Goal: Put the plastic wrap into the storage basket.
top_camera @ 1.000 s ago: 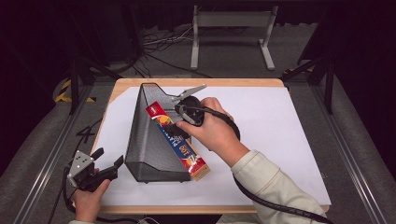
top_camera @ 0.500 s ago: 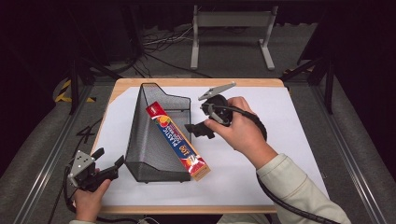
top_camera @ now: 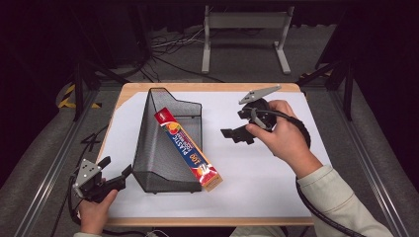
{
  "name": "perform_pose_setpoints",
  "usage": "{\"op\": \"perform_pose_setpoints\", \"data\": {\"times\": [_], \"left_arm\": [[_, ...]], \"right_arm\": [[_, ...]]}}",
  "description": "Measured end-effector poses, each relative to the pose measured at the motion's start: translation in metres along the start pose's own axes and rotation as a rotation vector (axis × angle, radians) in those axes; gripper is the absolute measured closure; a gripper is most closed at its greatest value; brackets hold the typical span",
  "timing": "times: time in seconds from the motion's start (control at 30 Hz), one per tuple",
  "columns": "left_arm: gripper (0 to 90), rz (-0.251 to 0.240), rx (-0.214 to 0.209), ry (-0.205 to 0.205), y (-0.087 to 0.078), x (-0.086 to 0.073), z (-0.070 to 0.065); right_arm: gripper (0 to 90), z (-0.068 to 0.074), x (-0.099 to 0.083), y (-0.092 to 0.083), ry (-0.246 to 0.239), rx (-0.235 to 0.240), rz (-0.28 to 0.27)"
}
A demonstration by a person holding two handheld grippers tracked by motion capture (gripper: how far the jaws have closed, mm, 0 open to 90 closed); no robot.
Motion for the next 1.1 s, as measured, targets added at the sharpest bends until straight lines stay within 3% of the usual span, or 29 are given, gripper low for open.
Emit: {"op": "perform_pose_setpoints", "data": {"times": [0.57, 0.7, 0.77, 1.1], "left_arm": [[18.2, -0.001, 0.002, 0.001, -0.001, 0.0, 0.0], [18.2, 0.008, 0.008, 0.01, 0.001, 0.0, -0.001], [18.2, 0.01, 0.009, 0.021, 0.001, 0.0, -0.002], [18.2, 0.001, 0.003, 0.014, 0.0, 0.0, -0.002]], "right_arm": [[12.7, -0.062, -0.05, -0.022, 0.05, -0.067, -0.053], [11.8, -0.081, -0.067, -0.025, 0.064, -0.147, -0.076], [11.8, -0.087, -0.075, -0.026, 0.082, -0.149, -0.084], [11.8, -0.107, -0.123, -0.026, 0.079, -0.185, -0.104]]}}
Point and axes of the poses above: each handheld gripper's, and its own axes: y roughly forward along the jaws, x roughly out of its top, z roughly to its left, the point moved 6 cm from there along y, roughly forward along the jaws, and after that the axes turned 7 degrees about -x, right-handed, at the moved point
